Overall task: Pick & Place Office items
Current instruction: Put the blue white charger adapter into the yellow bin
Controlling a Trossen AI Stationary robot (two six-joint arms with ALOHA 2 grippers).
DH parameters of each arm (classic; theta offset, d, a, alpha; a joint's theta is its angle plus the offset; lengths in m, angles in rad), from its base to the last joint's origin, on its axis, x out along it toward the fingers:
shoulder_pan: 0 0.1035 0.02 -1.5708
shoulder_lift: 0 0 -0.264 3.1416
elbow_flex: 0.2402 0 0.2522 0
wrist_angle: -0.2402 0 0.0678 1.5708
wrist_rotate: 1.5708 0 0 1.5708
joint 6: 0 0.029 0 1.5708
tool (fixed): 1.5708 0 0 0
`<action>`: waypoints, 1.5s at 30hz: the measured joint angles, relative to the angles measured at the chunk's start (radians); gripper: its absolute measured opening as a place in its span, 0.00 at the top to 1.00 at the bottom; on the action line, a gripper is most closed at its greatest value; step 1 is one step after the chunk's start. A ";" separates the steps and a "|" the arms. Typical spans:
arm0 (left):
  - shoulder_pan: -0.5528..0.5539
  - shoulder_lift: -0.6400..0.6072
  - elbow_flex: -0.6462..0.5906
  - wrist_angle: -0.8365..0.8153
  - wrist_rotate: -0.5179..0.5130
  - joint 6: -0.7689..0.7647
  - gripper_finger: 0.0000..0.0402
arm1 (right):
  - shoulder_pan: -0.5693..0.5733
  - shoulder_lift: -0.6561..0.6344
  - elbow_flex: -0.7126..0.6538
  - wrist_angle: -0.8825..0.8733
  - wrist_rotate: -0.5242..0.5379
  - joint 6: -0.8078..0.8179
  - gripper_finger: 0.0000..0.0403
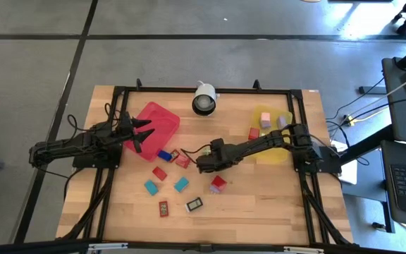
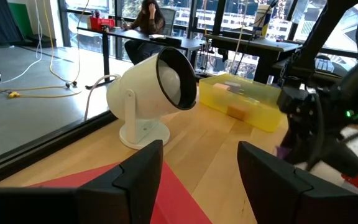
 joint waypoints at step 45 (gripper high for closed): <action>0.000 0.000 0.000 0.000 0.000 0.000 0.49 | -0.062 -0.773 -0.789 -0.068 0.229 0.193 0.61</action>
